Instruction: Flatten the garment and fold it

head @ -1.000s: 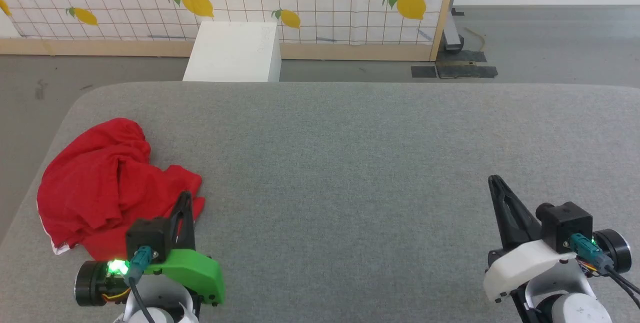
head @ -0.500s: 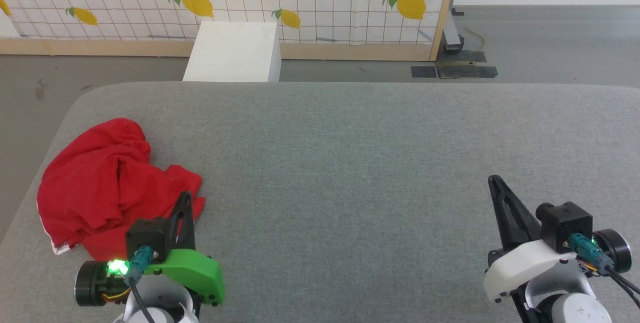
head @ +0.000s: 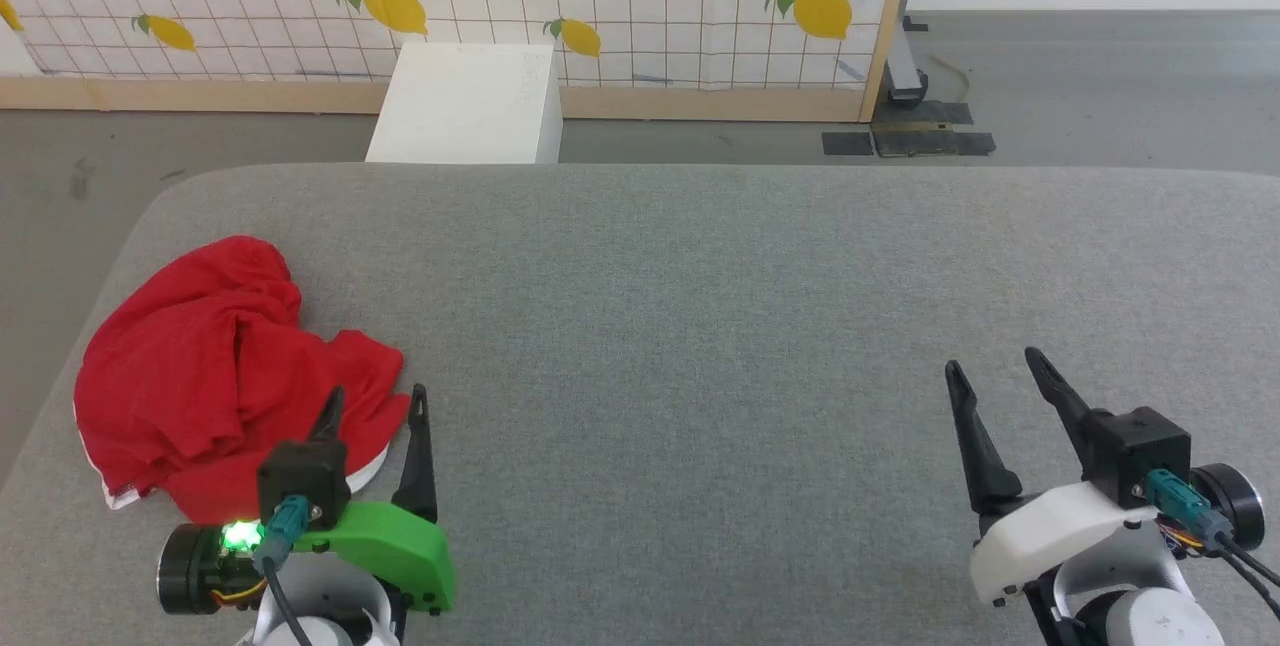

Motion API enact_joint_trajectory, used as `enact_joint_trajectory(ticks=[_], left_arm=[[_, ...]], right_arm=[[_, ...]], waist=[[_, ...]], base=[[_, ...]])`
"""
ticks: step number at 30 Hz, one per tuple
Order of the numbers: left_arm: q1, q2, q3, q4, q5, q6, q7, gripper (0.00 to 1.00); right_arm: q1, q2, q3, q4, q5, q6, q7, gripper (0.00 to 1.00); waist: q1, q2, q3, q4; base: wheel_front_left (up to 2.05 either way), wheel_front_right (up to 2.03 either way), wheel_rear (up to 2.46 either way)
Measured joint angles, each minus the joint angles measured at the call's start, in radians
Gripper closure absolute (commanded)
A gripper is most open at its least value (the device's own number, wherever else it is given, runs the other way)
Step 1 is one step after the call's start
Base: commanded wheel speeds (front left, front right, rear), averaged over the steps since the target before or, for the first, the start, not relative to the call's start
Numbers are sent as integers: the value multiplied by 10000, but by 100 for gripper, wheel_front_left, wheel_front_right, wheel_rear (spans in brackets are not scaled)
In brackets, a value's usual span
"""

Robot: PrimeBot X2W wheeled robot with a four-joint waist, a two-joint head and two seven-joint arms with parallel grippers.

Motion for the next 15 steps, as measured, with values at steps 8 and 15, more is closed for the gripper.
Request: enact_joint_trajectory(ticks=[8,15], left_arm=[[0,0,-58,128,-71,2,-163,0],[-1,0,-69,228,-144,75,-288,0]], right_arm=[[1,0,-102,171,128,0,-167,0],[1,0,-140,293,261,0,-311,0]], waist=[[0,0,7,21],[0,0,10,160]], base=[[0,0,0],[0,0,0]])
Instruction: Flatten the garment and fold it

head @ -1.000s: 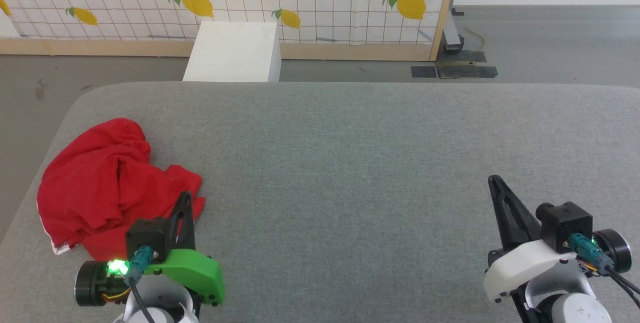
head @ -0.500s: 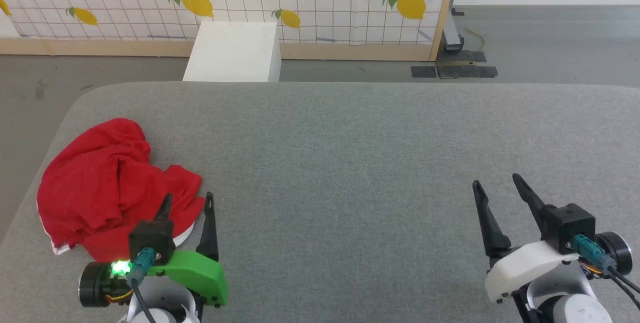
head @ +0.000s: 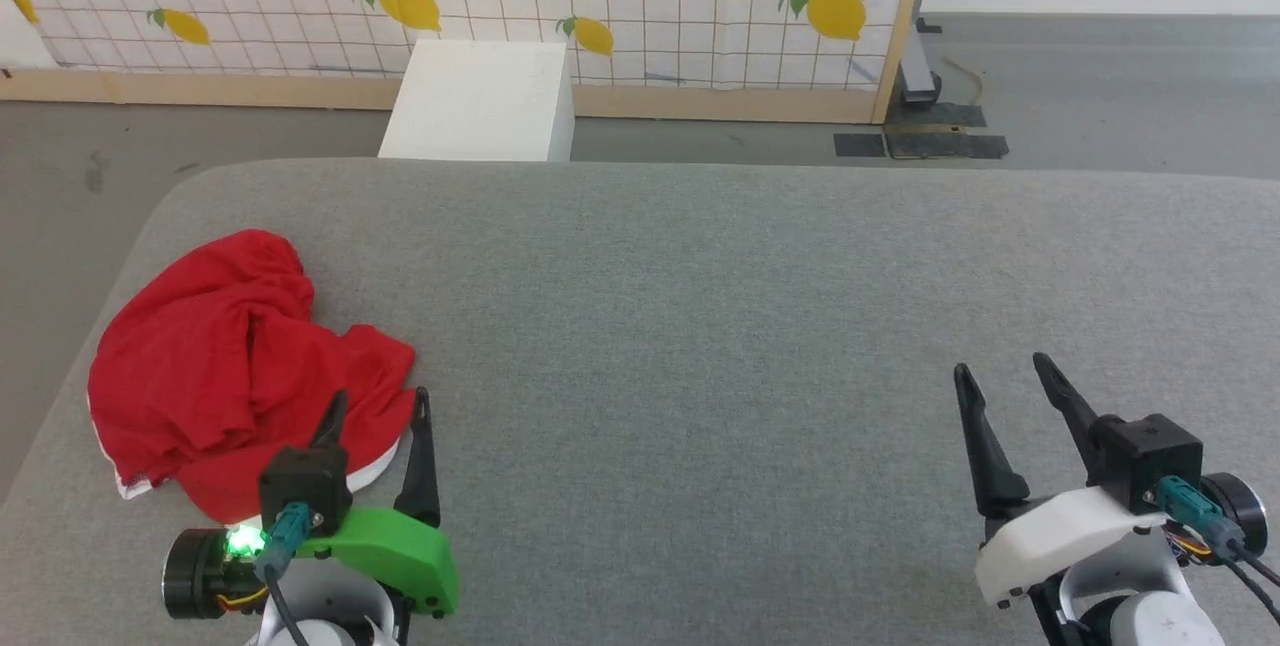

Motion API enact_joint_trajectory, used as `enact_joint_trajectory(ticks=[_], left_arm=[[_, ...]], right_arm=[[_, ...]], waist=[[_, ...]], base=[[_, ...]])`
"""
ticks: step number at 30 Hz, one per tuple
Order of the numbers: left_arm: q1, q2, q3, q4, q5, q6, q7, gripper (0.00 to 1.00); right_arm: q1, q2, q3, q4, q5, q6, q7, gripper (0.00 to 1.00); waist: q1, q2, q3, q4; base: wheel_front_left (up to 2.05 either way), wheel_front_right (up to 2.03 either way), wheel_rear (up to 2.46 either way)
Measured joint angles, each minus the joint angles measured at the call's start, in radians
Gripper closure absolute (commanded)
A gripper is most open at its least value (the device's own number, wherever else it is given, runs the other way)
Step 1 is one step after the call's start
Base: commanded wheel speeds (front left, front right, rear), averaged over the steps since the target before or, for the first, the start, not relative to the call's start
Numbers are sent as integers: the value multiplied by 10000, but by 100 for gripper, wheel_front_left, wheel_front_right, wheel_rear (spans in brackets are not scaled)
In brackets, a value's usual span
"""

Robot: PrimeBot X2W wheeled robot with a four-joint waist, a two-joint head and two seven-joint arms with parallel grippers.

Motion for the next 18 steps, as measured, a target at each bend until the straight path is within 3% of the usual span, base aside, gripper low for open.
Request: enact_joint_trajectory(ticks=[18], left_arm=[[5,2,44,209,-190,104,-399,0]], right_arm=[[145,0,-94,353,261,0,-384,0]], waist=[[0,0,-22,870]], base=[[0,0,0]])
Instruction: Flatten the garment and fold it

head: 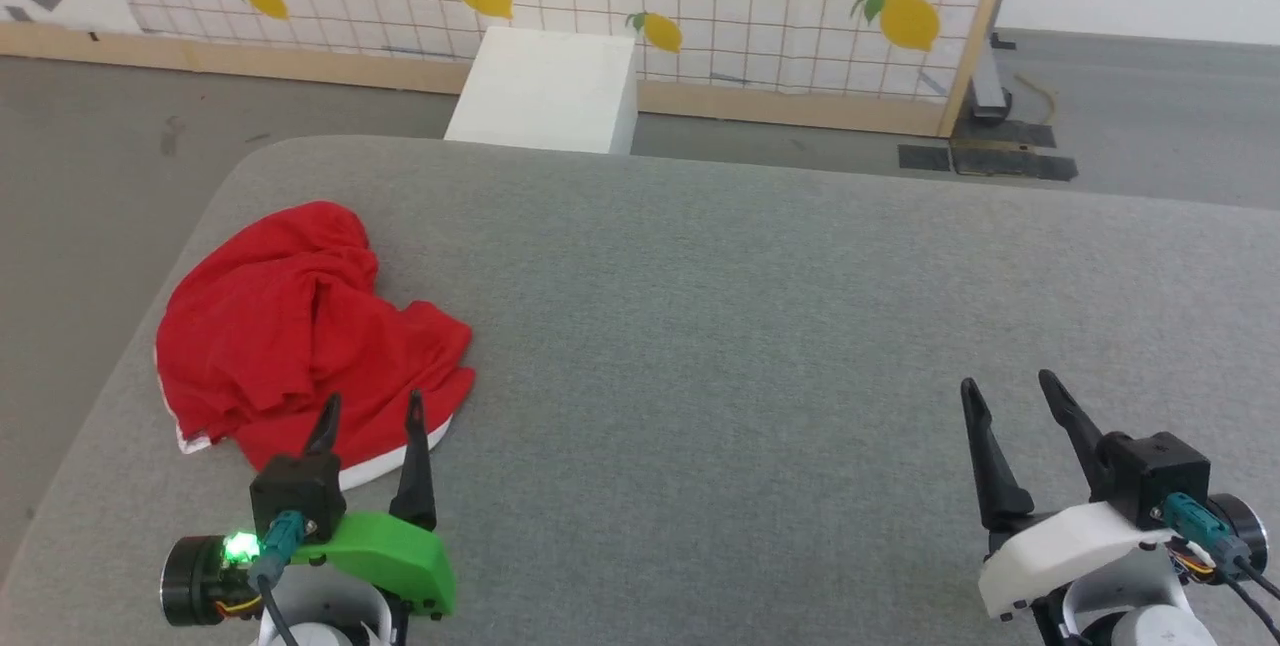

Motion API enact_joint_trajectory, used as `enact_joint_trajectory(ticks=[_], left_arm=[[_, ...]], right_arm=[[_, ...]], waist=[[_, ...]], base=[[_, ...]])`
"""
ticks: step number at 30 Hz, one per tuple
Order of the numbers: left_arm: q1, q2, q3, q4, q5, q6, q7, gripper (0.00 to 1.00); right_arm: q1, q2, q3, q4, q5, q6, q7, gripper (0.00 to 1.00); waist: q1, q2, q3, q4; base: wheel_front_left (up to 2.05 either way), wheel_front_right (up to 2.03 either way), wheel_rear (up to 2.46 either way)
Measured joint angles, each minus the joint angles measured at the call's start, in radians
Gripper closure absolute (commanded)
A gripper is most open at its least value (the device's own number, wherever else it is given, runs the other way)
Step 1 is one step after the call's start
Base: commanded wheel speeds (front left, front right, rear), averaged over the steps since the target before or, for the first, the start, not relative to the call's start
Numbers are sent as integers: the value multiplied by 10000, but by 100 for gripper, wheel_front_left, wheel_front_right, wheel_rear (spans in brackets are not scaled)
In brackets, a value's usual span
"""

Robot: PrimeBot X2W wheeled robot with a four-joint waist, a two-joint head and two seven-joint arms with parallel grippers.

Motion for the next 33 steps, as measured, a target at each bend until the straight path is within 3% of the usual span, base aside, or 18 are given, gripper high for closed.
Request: enact_joint_trajectory(ticks=[33], left_arm=[[86,0,0,424,-441,209,-671,0]], right_arm=[[47,2,-86,650,439,0,-648,0]], waist=[[0,0,53,1877]], base=[[0,0,0]])
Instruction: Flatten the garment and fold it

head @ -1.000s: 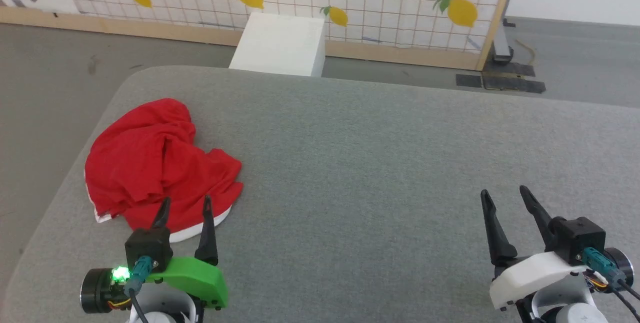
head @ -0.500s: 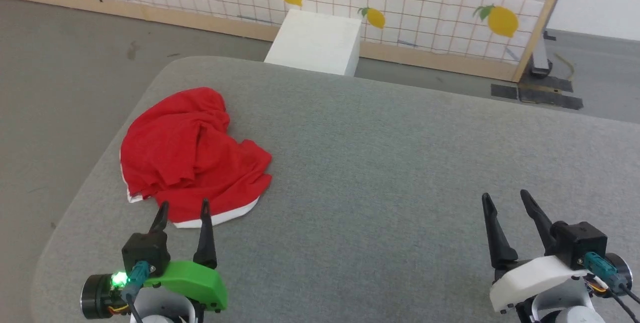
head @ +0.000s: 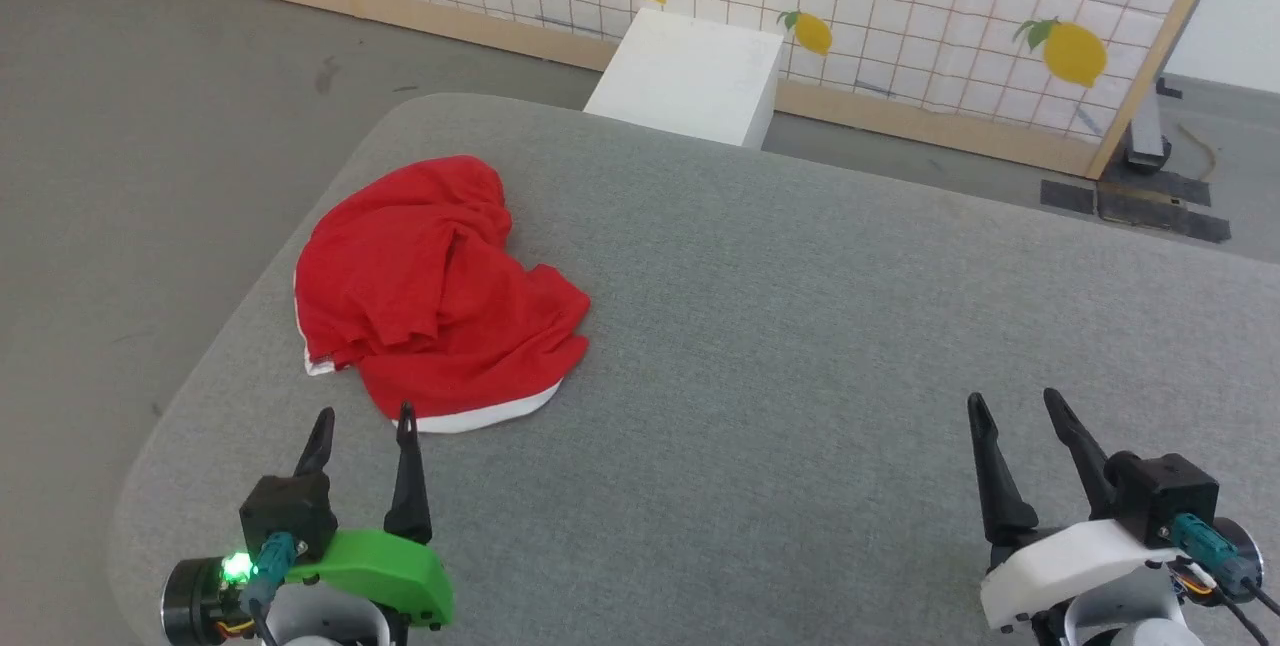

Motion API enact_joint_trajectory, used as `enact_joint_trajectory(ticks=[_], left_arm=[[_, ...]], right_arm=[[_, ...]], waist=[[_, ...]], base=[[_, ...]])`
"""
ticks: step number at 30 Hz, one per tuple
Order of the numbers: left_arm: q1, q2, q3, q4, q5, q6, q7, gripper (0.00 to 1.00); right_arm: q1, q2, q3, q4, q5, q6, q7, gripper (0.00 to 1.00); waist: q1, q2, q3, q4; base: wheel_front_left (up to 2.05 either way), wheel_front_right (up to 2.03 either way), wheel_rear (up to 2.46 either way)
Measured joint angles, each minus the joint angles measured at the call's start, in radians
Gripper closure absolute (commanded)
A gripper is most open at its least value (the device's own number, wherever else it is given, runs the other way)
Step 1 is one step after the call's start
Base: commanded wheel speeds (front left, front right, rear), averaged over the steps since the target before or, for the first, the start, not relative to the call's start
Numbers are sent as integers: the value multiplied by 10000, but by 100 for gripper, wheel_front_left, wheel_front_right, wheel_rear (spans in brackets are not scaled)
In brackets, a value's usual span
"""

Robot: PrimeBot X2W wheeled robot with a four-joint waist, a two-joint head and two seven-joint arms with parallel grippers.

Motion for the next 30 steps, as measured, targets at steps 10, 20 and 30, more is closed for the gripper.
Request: enact_joint_trajectory(ticks=[10,20,30], left_arm=[[71,0,-13,155,-161,104,-228,0],[118,-2,-13,253,-242,148,-435,0],[122,-2,25,242,-424,240,-652,0]], right_arm=[[146,0,-56,188,155,0,-157,0],[172,0,-161,326,267,0,-320,0],[180,2,-240,366,284,0,-431,0]], waist=[[0,0,47,435],[0,0,81,829],[0,0,157,1172]], base=[[0,0,0],[0,0,0],[0,0,0]])
